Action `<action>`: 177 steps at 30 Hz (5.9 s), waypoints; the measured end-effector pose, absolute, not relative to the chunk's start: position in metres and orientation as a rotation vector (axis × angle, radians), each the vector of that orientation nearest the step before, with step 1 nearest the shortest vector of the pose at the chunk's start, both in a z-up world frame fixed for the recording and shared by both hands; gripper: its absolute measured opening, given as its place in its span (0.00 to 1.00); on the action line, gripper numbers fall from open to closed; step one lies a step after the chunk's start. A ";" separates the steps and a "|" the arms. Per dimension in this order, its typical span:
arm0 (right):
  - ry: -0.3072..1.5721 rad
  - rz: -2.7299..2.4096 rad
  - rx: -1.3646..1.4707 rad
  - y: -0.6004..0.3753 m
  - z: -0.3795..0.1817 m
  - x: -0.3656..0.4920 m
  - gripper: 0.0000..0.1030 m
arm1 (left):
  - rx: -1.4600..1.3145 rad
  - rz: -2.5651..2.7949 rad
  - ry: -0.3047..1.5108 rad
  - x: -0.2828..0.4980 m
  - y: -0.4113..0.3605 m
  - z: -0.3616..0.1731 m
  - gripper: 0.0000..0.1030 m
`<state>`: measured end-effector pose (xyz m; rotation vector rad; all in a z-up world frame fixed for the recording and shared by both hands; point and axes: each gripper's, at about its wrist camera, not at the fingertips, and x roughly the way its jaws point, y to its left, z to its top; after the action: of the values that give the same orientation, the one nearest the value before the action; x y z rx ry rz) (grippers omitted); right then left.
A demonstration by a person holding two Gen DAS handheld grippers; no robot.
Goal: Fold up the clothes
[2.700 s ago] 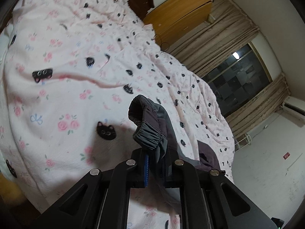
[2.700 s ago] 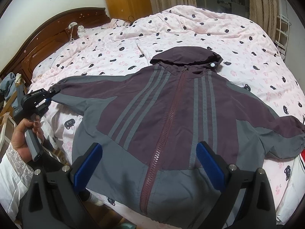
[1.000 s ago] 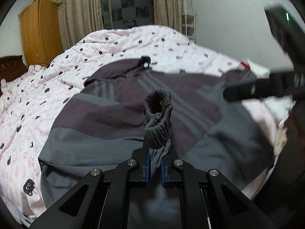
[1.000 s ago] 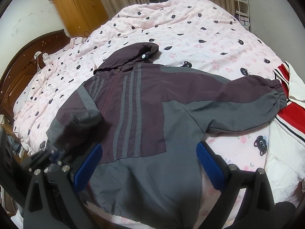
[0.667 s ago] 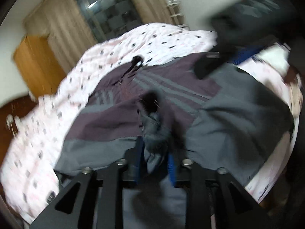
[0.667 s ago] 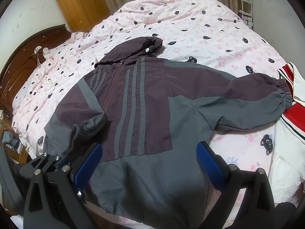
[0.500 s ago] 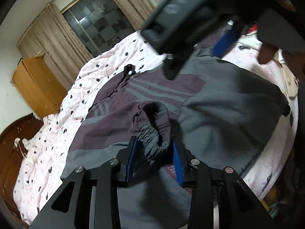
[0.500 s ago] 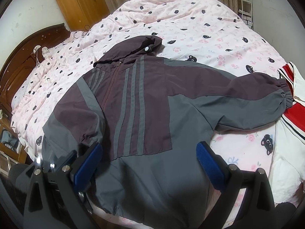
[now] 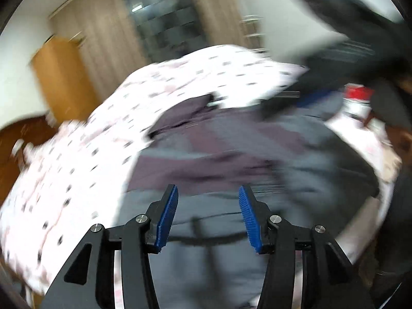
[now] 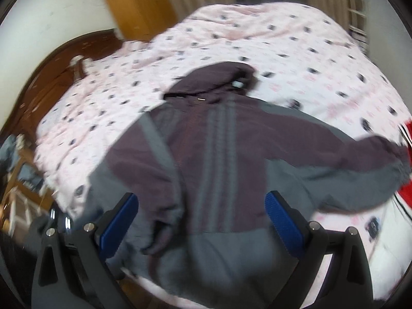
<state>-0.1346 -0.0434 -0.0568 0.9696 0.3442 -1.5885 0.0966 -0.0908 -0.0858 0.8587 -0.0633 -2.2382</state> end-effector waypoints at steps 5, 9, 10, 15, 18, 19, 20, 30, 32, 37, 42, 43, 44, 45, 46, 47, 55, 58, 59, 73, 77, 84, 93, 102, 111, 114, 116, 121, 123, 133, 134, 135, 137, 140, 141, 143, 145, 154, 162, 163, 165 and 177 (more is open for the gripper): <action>0.365 -1.436 0.940 -0.069 -0.054 -0.106 0.97 | 0.862 -2.073 -0.002 0.124 -0.157 -0.088 0.43; 0.370 -1.340 0.964 -0.089 -0.063 -0.085 0.94 | 0.829 -2.079 0.094 0.133 -0.171 -0.095 0.43; 0.372 -1.327 0.973 -0.092 -0.066 -0.082 0.93 | 0.819 -2.090 0.129 0.136 -0.173 -0.099 0.43; 0.403 -1.277 0.989 -0.096 -0.081 -0.072 0.93 | 0.809 -2.118 0.238 0.138 -0.186 -0.113 0.43; 0.445 -1.260 1.010 -0.095 -0.093 -0.072 0.93 | 0.820 -2.116 0.278 0.139 -0.191 -0.118 0.44; 0.455 -1.259 1.016 -0.095 -0.097 -0.072 0.93 | 0.826 -2.113 0.283 0.139 -0.193 -0.120 0.44; 0.465 -1.259 1.023 -0.095 -0.101 -0.073 0.93 | 0.835 -2.105 0.285 0.139 -0.194 -0.122 0.46; 0.642 -1.273 0.959 -0.075 -0.122 -0.069 0.93 | 0.863 -2.090 0.330 0.139 -0.194 -0.133 0.60; 0.674 -1.282 0.932 -0.072 -0.122 -0.064 0.93 | 0.862 -2.089 0.320 0.138 -0.192 -0.133 0.60; 0.637 -1.321 0.865 -0.059 -0.102 -0.066 0.93 | 0.794 -2.097 0.281 0.143 -0.185 -0.121 0.59; 0.451 -1.449 0.892 -0.027 -0.070 -0.120 0.93 | 0.656 -2.127 0.273 0.157 -0.177 -0.103 0.59; 0.419 -1.485 0.908 -0.020 -0.066 -0.134 0.93 | 0.629 -2.138 0.279 0.158 -0.176 -0.099 0.59; 0.386 -1.520 0.924 -0.014 -0.063 -0.148 0.94 | 0.603 -2.157 0.285 0.159 -0.174 -0.096 0.59; 0.353 -1.555 0.939 -0.007 -0.059 -0.162 0.94 | 0.579 -2.175 0.292 0.159 -0.172 -0.093 0.60; 0.323 -1.593 0.961 0.002 -0.058 -0.176 0.94 | 0.566 -2.195 0.300 0.156 -0.170 -0.090 0.60; 0.291 -1.629 0.989 0.011 -0.059 -0.191 0.94 | 0.556 -2.223 0.311 0.152 -0.168 -0.089 0.60; 0.151 -1.851 1.179 0.067 -0.083 -0.272 0.94 | 0.785 -2.394 0.324 0.094 -0.137 -0.114 0.60; 0.117 -1.865 1.213 0.082 -0.089 -0.285 0.94 | 0.932 -2.439 0.332 0.078 -0.123 -0.130 0.60; 0.109 -1.864 1.217 0.084 -0.090 -0.287 0.94 | 0.953 -2.445 0.302 0.076 -0.116 -0.132 0.60; -0.067 -1.884 1.302 0.087 -0.111 -0.331 0.94 | 0.690 -2.409 0.282 0.101 -0.133 -0.107 0.61; -0.157 -1.875 1.360 0.081 -0.123 -0.355 0.94 | 0.727 -2.384 0.318 0.096 -0.143 -0.118 0.61; -0.137 -1.900 1.363 0.067 -0.129 -0.364 0.94 | 0.756 -2.374 0.336 0.092 -0.145 -0.130 0.61; -0.150 -1.919 1.372 0.068 -0.126 -0.370 0.69 | 0.749 -2.373 0.345 0.094 -0.146 -0.130 0.61; -0.141 -1.926 1.369 0.070 -0.117 -0.371 0.10 | 0.744 -2.365 0.361 0.097 -0.148 -0.130 0.61; -0.078 -1.972 1.258 0.064 -0.085 -0.354 0.07 | 0.742 -2.362 0.370 0.097 -0.149 -0.131 0.61; -0.016 -1.991 1.179 0.058 -0.064 -0.343 0.07 | 0.739 -2.363 0.371 0.097 -0.149 -0.130 0.61; 0.027 -1.995 1.119 0.052 -0.050 -0.334 0.07 | 0.735 -2.365 0.375 0.097 -0.149 -0.130 0.61; 0.121 -1.985 1.000 0.036 -0.021 -0.310 0.06 | 0.695 -2.376 0.374 0.101 -0.147 -0.124 0.61; 0.155 -1.973 0.960 0.029 -0.012 -0.300 0.06 | 0.659 -2.383 0.372 0.104 -0.147 -0.119 0.61; 0.258 -1.864 0.847 -0.011 0.014 -0.245 0.06 | 0.522 -2.309 0.410 0.131 -0.164 -0.104 0.61; 0.270 -1.852 0.838 -0.015 0.016 -0.239 0.06 | 0.511 -2.297 0.413 0.134 -0.167 -0.104 0.61; 0.278 -1.842 0.832 -0.019 0.016 -0.234 0.06 | 0.501 -2.287 0.416 0.137 -0.169 -0.103 0.61; 0.293 -1.816 0.818 -0.028 0.018 -0.222 0.06 | 0.480 -2.263 0.422 0.142 -0.173 -0.102 0.61; 0.320 -1.777 0.795 -0.041 0.020 -0.203 0.06 | 0.455 -2.233 0.429 0.150 -0.178 -0.101 0.61; 0.330 -1.765 0.785 -0.045 0.021 -0.196 0.06 | 0.449 -2.222 0.432 0.152 -0.180 -0.101 0.61; 0.343 -1.736 0.772 -0.052 0.021 -0.183 0.06 | 0.440 -2.189 0.436 0.157 -0.184 -0.102 0.61; 0.359 -1.704 0.764 -0.059 0.019 -0.170 0.06 | 0.431 -2.159 0.450 0.163 -0.188 -0.103 0.62; 0.483 -1.560 0.718 -0.085 -0.004 -0.103 0.06 | 0.409 -2.096 0.510 0.181 -0.201 -0.106 0.62; 0.597 -1.455 0.731 -0.099 -0.045 -0.056 0.06 | 0.420 -2.055 0.504 0.186 -0.205 -0.108 0.62; 0.604 -1.446 0.735 -0.099 -0.049 -0.053 0.06 | 0.418 -2.048 0.509 0.187 -0.206 -0.109 0.62; 0.620 -1.430 0.740 -0.100 -0.057 -0.047 0.06 | 0.414 -2.035 0.517 0.190 -0.207 -0.109 0.62; 0.706 -1.389 0.753 -0.106 -0.089 -0.026 0.06 | 0.383 -1.952 0.563 0.206 -0.217 -0.113 0.62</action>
<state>-0.0260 -0.1058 -0.0889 0.7528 0.7063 -1.3894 0.2059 -0.2173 -0.1126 0.3833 0.5633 -1.9515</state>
